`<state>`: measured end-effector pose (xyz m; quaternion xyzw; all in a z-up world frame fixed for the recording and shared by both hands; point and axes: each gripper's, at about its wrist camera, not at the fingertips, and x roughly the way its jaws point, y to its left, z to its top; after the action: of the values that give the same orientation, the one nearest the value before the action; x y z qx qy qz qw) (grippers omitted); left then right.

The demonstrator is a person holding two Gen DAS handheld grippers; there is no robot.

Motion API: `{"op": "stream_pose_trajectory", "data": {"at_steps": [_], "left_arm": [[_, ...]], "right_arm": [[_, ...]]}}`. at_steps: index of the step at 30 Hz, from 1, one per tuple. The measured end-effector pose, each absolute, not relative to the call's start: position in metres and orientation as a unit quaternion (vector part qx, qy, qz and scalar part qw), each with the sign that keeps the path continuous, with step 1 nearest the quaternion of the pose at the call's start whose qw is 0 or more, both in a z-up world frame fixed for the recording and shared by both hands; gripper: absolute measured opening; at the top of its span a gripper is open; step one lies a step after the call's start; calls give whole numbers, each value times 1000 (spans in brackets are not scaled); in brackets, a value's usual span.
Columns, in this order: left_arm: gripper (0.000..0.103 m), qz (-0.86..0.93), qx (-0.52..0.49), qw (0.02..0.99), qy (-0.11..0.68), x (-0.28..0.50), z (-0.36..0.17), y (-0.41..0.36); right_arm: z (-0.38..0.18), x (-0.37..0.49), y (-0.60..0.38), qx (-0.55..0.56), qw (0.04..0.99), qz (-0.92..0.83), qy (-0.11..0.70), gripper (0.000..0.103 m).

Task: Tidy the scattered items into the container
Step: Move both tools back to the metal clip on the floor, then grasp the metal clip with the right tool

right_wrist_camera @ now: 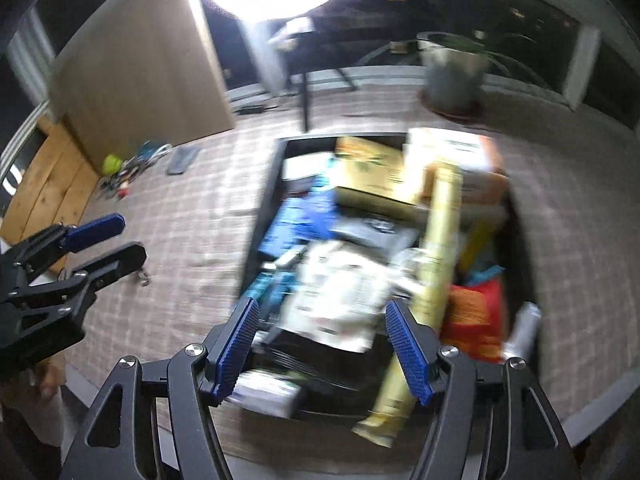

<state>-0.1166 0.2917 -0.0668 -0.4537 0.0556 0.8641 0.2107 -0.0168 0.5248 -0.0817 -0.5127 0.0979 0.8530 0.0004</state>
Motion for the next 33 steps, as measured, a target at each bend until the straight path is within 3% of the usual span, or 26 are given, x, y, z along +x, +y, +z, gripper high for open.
{"op": "stream_pose_trajectory", "data": {"at_steps": [8, 13, 23, 26, 33], "left_arm": [[54, 856, -505, 105, -29, -116, -132, 139], [54, 844, -527, 76, -68, -115, -166, 85], [54, 827, -541, 118, -95, -139, -206, 94], [61, 822, -544, 122, -114, -150, -216, 99], [62, 816, -544, 137, -141, -166, -232, 107]], "right_arm": [[-102, -63, 447, -523, -95, 834, 147, 62], [-119, -100, 391, -543, -146, 816, 134, 62], [-169, -172, 307, -594, -194, 769, 132, 62], [-183, -190, 292, -604, -194, 762, 131, 62], [-216, -209, 267, -635, -207, 731, 141, 58]]}}
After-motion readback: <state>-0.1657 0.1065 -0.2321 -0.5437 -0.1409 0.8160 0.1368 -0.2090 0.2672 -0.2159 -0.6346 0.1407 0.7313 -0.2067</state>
